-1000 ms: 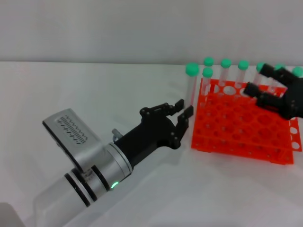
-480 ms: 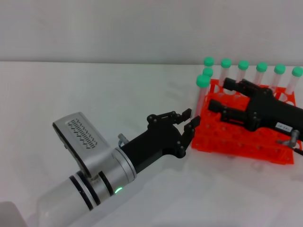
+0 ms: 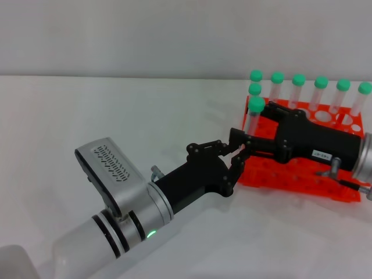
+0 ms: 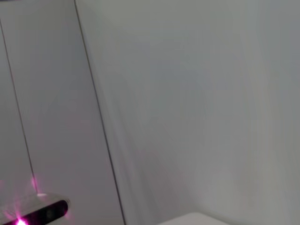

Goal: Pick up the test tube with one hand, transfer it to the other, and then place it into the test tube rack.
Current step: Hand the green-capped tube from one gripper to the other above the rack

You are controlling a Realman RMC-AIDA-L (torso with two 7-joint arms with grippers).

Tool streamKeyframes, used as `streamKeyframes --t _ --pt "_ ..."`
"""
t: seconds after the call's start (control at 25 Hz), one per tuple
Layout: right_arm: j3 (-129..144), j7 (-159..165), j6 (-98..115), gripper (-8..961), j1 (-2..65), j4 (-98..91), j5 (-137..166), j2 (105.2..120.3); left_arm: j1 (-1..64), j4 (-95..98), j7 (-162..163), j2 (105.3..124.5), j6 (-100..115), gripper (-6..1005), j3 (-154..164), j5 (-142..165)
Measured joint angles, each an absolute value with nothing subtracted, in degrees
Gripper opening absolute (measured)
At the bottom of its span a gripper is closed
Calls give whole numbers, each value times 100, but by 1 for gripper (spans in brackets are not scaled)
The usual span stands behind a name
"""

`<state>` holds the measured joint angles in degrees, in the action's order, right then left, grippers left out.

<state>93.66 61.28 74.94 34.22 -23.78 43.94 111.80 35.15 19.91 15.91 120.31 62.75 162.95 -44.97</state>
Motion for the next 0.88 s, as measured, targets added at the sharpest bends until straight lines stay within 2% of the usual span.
streamKeyframes --t 0.24,0.36,0.56,0.88 --pt "9317 6245 7353 868 3492 -2446 4526 11184 3523 1995 1589 12032 6221 181 16295 -4498" --pt "9159 6213 7379 797 3447 -2490 4529 11193 3524 1995 1587 12032 6206 181 16293 -4500" --pt "8979 6199 7384 576 3383 -2536 4557 11199 3547 1995 1585 12032 6204 181 16287 -4523" --pt "8988 6214 7351 403 3377 -2522 4567 11187 3586 2022 1582 12032 6204 180 16286 -4523"
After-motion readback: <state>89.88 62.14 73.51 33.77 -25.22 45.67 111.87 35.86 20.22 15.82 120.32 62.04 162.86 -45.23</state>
